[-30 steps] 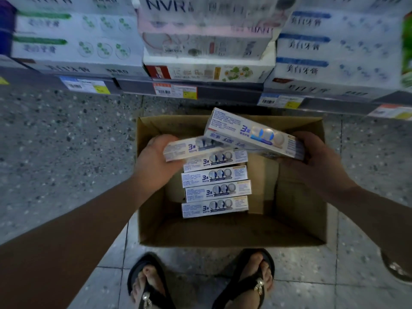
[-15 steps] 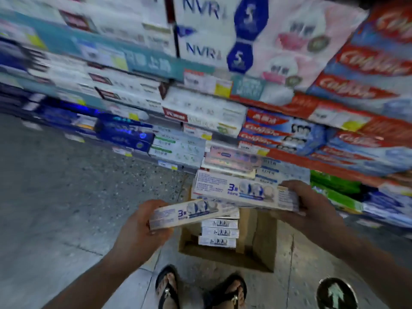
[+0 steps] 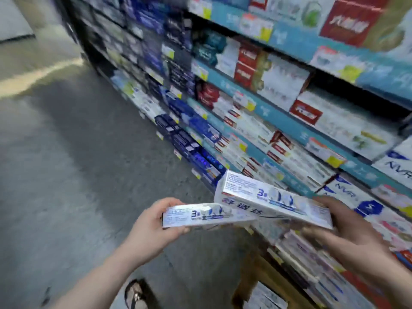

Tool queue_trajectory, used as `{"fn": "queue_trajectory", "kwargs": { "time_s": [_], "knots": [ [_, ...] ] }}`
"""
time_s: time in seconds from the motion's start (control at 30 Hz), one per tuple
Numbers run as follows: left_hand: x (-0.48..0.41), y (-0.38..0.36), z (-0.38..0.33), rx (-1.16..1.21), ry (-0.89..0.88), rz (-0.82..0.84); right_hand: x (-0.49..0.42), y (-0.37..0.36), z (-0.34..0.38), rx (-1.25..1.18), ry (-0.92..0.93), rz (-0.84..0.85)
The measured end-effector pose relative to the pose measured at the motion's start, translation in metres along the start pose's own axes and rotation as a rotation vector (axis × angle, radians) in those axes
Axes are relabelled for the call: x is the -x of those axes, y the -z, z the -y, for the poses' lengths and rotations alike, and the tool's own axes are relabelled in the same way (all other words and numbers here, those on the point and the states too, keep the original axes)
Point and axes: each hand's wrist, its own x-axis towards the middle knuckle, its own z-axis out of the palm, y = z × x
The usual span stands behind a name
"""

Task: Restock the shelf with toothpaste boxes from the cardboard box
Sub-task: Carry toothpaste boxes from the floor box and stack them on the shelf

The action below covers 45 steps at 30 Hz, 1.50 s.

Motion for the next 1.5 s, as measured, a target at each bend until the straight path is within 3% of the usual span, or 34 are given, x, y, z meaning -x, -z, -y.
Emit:
{"fn": "queue_trajectory", "kwargs": {
  "time_s": [0.2,0.4,1.17,1.5],
  "knots": [
    [-0.021,0.188,0.024,0.016,0.022,-0.138,-0.093,-0.122,0.15,0.03,0.194,0.055],
    [-0.051,0.347,0.018,-0.048,-0.02,-0.249,-0.179,-0.224,0.264,0.015,0.269,0.156],
    [-0.416,0.63,-0.005,0.075,0.02,-0.423,-0.609,-0.326,0.524,-0.109,0.484,0.206],
    [-0.572,0.777,0.01,0.123,-0.121,-0.318,-0.732,-0.381,0.642,-0.07,0.535,-0.005]
  ]
}}
